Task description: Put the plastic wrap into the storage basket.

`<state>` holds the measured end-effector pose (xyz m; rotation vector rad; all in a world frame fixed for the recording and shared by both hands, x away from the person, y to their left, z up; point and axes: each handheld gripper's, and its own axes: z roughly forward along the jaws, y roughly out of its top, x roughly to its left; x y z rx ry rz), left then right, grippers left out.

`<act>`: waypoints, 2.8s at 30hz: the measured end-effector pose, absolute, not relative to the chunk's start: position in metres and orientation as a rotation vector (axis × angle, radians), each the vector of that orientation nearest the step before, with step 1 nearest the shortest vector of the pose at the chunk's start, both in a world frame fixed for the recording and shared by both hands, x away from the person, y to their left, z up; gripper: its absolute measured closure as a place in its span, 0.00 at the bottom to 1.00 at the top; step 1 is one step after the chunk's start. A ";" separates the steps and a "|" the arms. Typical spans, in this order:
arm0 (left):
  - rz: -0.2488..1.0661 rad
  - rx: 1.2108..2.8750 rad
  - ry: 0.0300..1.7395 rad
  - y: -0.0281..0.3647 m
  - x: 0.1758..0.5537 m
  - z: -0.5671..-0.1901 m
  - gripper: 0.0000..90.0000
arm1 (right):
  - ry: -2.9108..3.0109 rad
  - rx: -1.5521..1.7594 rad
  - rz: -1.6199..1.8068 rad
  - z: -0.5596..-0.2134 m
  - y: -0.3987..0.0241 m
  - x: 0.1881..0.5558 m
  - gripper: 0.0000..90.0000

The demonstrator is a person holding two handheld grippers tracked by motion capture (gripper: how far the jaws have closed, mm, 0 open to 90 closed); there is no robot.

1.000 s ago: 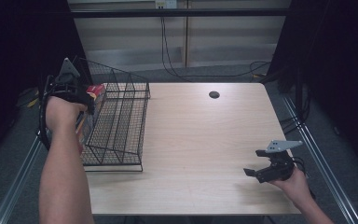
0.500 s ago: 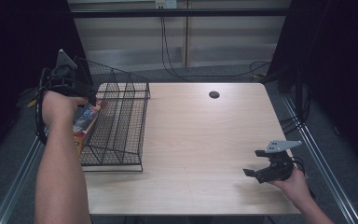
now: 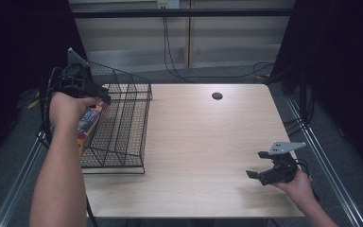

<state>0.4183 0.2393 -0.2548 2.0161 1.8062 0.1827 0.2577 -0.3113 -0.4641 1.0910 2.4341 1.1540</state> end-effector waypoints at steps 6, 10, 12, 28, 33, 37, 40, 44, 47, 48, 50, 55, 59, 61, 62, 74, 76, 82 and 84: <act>0.146 2.029 1.746 0.229 0.417 -0.257 0.21 | 2.423 1.092 1.163 -0.463 -0.313 0.257 0.07; 0.133 2.049 1.697 0.221 0.416 -0.259 0.20 | 2.422 1.092 1.163 -0.463 -0.313 0.257 0.07; 0.135 2.051 1.683 0.217 0.415 -0.260 0.20 | 2.423 1.089 1.164 -0.463 -0.312 0.257 0.07; 0.071 2.117 1.546 0.180 0.413 -0.270 0.20 | 2.423 1.090 1.159 -0.463 -0.312 0.256 0.07; 0.073 2.150 1.487 0.169 0.410 -0.269 0.20 | 2.422 1.092 1.158 -0.463 -0.312 0.256 0.07; 0.065 2.154 1.450 0.158 0.407 -0.271 0.19 | 2.424 1.094 1.160 -0.463 -0.312 0.256 0.07; 0.059 2.175 1.420 0.152 0.406 -0.273 0.19 | 2.423 1.098 1.163 -0.463 -0.312 0.256 0.07; 0.053 2.197 1.401 0.146 0.405 -0.277 0.19 | 2.422 1.091 1.160 -0.463 -0.312 0.256 0.07; 0.047 2.202 1.380 0.142 0.404 -0.281 0.18 | 2.420 1.093 1.157 -0.463 -0.312 0.256 0.07; 0.051 2.210 1.368 0.141 0.404 -0.283 0.17 | 2.418 1.095 1.156 -0.463 -0.312 0.256 0.07; 0.043 2.219 1.356 0.139 0.404 -0.285 0.16 | 2.422 1.095 1.161 -0.463 -0.312 0.257 0.07; 0.021 2.230 1.331 0.132 0.401 -0.291 0.14 | 2.422 1.089 1.158 -0.464 -0.311 0.257 0.07; 0.011 2.235 1.312 0.126 0.399 -0.293 0.13 | 2.421 1.090 1.159 -0.464 -0.311 0.257 0.07; 0.011 2.246 1.296 0.123 0.398 -0.295 0.12 | 2.423 1.090 1.160 -0.463 -0.311 0.257 0.07; 0.009 2.256 1.285 0.122 0.397 -0.295 0.12 | 2.424 1.088 1.158 -0.464 -0.311 0.257 0.07; -0.018 2.286 1.206 0.105 0.390 -0.310 0.10 | 2.422 1.087 1.157 -0.464 -0.311 0.257 0.07; -0.017 2.286 1.199 0.103 0.388 -0.314 0.10 | 2.423 1.086 1.157 -0.464 -0.311 0.257 0.07; -0.042 2.278 1.171 0.097 0.385 -0.325 0.09 | 2.425 1.091 1.153 -0.463 -0.311 0.256 0.07; -0.041 2.281 1.153 0.094 0.383 -0.328 0.09 | 2.426 1.092 1.157 -0.463 -0.311 0.256 0.07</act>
